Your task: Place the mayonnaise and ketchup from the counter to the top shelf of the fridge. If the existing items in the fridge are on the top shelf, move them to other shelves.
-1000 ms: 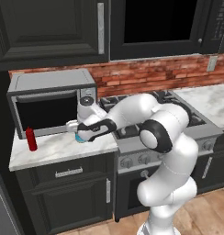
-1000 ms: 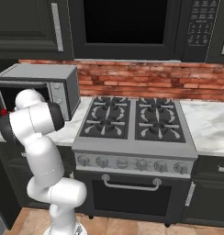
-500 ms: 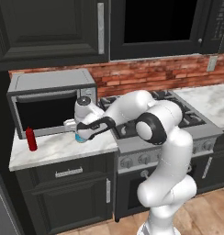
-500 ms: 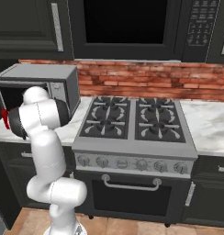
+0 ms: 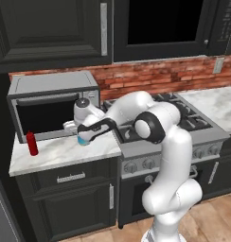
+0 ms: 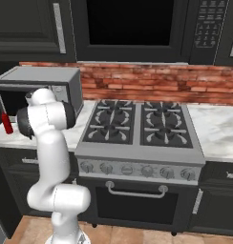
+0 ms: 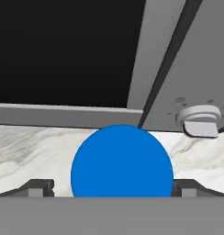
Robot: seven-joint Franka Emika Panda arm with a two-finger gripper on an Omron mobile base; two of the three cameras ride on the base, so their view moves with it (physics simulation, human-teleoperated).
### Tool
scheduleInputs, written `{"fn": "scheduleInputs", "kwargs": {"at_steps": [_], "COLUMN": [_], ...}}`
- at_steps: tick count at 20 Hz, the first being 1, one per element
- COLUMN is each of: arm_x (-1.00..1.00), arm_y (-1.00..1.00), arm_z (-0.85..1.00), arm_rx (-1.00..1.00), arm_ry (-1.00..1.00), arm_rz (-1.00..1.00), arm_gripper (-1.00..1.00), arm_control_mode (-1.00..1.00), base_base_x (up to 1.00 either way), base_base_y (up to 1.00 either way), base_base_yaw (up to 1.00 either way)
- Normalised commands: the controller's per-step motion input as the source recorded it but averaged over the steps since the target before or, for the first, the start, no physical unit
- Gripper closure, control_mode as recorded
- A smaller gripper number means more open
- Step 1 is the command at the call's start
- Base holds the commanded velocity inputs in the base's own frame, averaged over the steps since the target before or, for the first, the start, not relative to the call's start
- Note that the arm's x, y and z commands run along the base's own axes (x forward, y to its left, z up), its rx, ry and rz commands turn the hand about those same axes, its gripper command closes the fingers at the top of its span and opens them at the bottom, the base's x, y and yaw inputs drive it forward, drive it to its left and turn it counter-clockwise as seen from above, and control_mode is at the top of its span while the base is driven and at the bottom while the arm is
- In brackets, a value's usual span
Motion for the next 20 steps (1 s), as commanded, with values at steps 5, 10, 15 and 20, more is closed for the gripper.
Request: {"fn": "scheduleInputs", "kwargs": {"at_steps": [5, 10, 15, 20], "arm_x": [0.14, -0.11, 0.00, 0.00], "arm_y": [0.01, -0.02, 0.00, -0.14], "arm_z": [-0.06, -0.08, -0.02, -0.04], "arm_rx": [0.00, 0.00, -0.03, -0.04], "arm_ry": [0.00, 0.00, 0.03, 0.00], "arm_rz": [0.00, 0.00, 0.01, 0.05], "arm_gripper": [-1.00, -1.00, -1.00, -1.00], "arm_control_mode": [-1.00, -1.00, -1.00, -1.00], "base_base_x": [0.00, 0.00, 0.00, 0.00], "base_base_y": [0.00, 0.00, 0.00, 0.00], "base_base_yaw": [0.00, 0.00, 0.00, 0.00]}}
